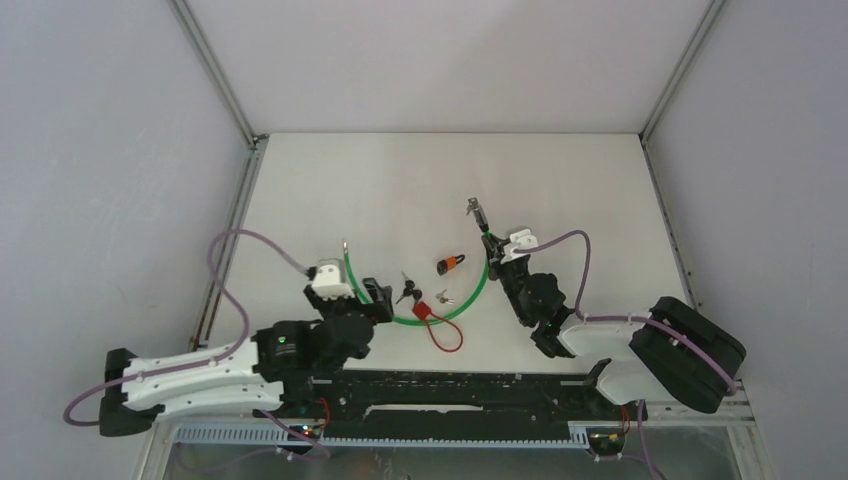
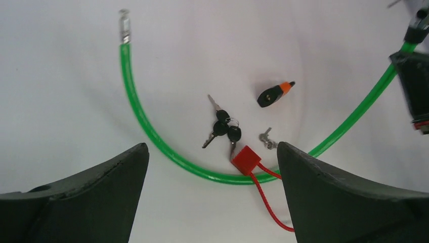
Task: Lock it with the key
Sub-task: Lock the lock.
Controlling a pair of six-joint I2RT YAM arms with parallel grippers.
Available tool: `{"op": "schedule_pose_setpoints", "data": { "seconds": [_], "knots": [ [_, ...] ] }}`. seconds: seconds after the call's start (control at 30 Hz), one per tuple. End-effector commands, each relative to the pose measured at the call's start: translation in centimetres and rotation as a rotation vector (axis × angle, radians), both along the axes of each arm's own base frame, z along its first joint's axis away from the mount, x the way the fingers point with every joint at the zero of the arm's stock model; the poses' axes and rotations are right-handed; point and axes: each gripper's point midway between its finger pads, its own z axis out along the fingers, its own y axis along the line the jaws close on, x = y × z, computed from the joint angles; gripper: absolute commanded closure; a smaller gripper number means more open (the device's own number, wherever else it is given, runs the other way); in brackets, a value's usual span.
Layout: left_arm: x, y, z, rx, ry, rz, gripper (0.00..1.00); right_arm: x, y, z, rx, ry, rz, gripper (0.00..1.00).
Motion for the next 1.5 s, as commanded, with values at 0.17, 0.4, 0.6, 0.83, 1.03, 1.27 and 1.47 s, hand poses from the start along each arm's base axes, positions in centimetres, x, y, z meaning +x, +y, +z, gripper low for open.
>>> {"op": "schedule_pose_setpoints", "data": {
  "seconds": [0.17,0.4,0.6,0.83,1.03,1.27,1.47],
  "knots": [
    [-0.9,5.2,-1.6,-0.239,0.010,0.155,0.00,0.7,-1.7,3.2,0.102,-0.067,-0.115,1.00],
    [0.2,4.0,-3.2,-0.185,0.027,0.109,0.00,-1.6,-0.8,3.8,0.094,-0.122,0.036,1.00],
    [1.8,4.6,-6.3,-0.171,0.078,0.119,0.02,-1.9,-1.9,3.9,0.128,-0.105,0.061,1.00],
    [4.4,4.6,-6.4,-0.083,0.052,0.115,0.14,-2.2,-1.2,3.7,0.129,-0.084,0.143,1.00],
    [6.5,5.3,-6.3,-0.071,0.047,0.136,0.26,-2.3,-1.1,3.6,0.123,-0.081,0.155,1.00],
    [8.6,5.9,-6.6,-0.054,0.026,0.148,0.33,-2.3,-0.8,3.6,0.125,-0.074,0.175,1.00],
    [9.7,5.2,-6.8,-0.004,0.037,0.117,0.47,-2.2,-0.9,3.5,0.126,-0.069,0.175,1.00]
  ]
}}
